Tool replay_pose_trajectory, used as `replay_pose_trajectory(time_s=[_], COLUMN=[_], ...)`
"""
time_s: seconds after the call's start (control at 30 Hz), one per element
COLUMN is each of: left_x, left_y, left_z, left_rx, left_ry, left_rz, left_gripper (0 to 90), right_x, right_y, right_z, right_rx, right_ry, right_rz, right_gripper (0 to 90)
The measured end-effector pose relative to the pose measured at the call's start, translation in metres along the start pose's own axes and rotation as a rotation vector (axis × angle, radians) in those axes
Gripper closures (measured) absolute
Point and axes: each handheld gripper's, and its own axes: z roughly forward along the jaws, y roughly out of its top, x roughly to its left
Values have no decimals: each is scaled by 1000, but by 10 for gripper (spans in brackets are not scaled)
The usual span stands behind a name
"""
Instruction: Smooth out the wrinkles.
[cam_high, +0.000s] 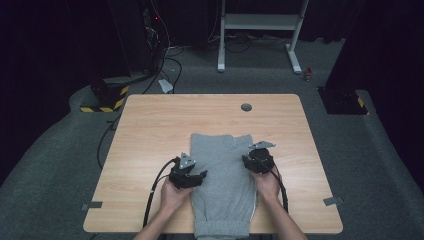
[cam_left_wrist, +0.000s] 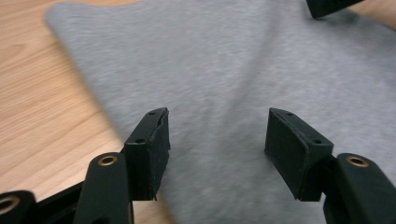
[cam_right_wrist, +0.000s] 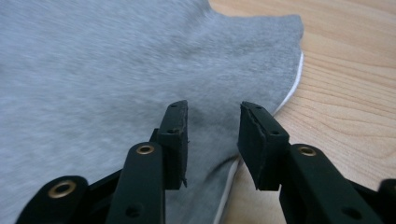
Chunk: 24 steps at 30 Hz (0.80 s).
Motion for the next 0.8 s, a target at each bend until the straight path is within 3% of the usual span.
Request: replay_pose_trajectory(time_s=[0.17,0.3,0.47,0.53,0.63,0.8], left_x=[-4,-4,-2,0,1,3], left_y=[-2,-3,-2,0,2,5], left_z=[1,5,7,9,12,17], left_rx=[39,65,66,67,61,52], left_ry=[-17,-10,-2,2,5,18], left_rz=[10,15,38,38,16,20], left_gripper=[403,403,401,400,401,401], right_x=[15,26,28,25,24,19], right_y=[-13,-29,-44,-45,-44,-39], right_z=[-28,-40,-35,-34,-31,-27], right_rx=[-54,-33,19,14,4,7], right_ry=[64,124,110,116,93,80], right_rz=[-28,-28,-35,-25,-49,-55], right_gripper=[572,535,519,524,523,520])
